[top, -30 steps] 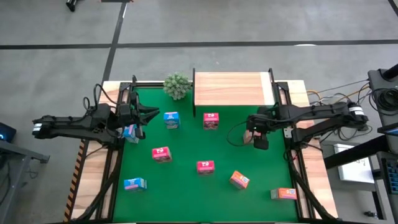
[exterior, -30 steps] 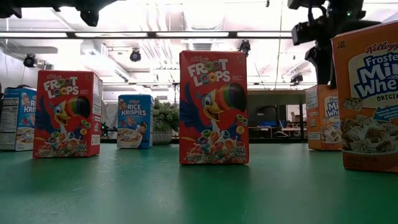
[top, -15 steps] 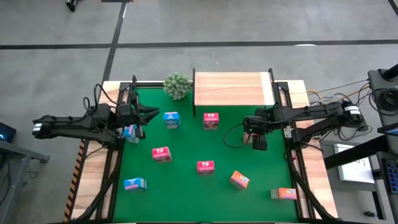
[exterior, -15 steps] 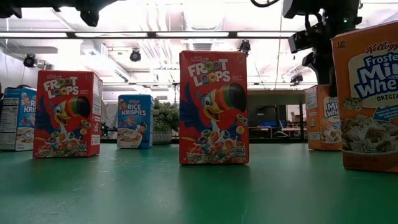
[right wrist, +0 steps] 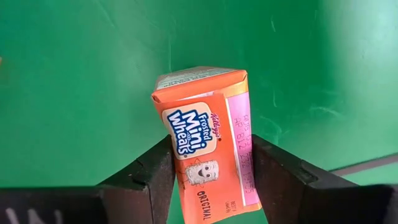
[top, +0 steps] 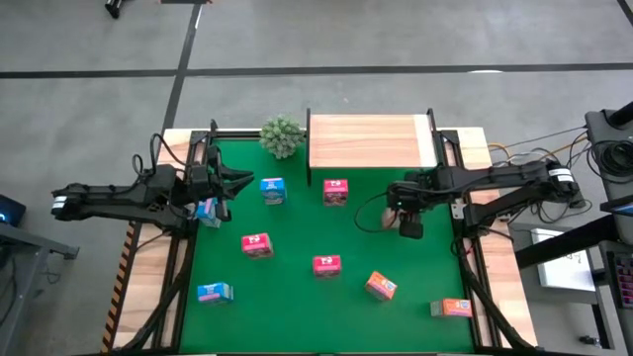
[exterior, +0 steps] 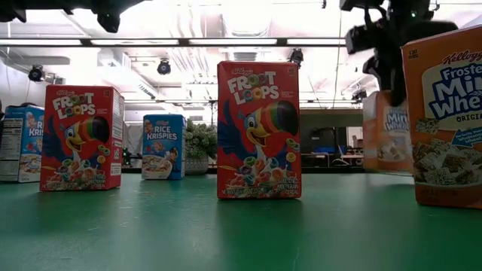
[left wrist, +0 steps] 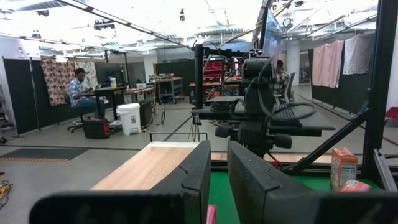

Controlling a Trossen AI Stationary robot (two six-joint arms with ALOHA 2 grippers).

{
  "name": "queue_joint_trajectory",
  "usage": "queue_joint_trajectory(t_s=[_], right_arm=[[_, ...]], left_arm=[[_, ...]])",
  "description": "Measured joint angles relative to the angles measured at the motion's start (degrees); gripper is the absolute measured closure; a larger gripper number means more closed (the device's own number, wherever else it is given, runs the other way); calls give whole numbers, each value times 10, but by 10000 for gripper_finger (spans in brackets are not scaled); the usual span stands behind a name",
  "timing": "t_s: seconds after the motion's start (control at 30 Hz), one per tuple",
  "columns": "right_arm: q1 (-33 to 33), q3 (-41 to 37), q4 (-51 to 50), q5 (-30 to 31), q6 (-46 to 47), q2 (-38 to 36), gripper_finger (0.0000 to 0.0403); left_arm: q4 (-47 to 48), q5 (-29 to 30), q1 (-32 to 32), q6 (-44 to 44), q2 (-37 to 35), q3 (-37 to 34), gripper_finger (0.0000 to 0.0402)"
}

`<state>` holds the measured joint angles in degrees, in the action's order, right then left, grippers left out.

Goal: Stack cereal on shelf
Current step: Put the top left orange cereal box on the shelf

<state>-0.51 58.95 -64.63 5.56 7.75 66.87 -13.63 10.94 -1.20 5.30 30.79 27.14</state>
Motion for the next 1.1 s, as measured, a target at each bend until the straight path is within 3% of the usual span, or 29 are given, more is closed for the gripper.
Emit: queue_joint_trajectory(t_s=[0.37,0.6,1.1], right_arm=[[0,157,-56,2,43,0,227],[-12,272,-50,78,41,43,227],[-150,530,-90,80,-129,218,227]], left_arm=[[0,0,0,0,0,0,365],[-5,0,0,14,-1,0,365],[1,0,0,19,2,0,365]])
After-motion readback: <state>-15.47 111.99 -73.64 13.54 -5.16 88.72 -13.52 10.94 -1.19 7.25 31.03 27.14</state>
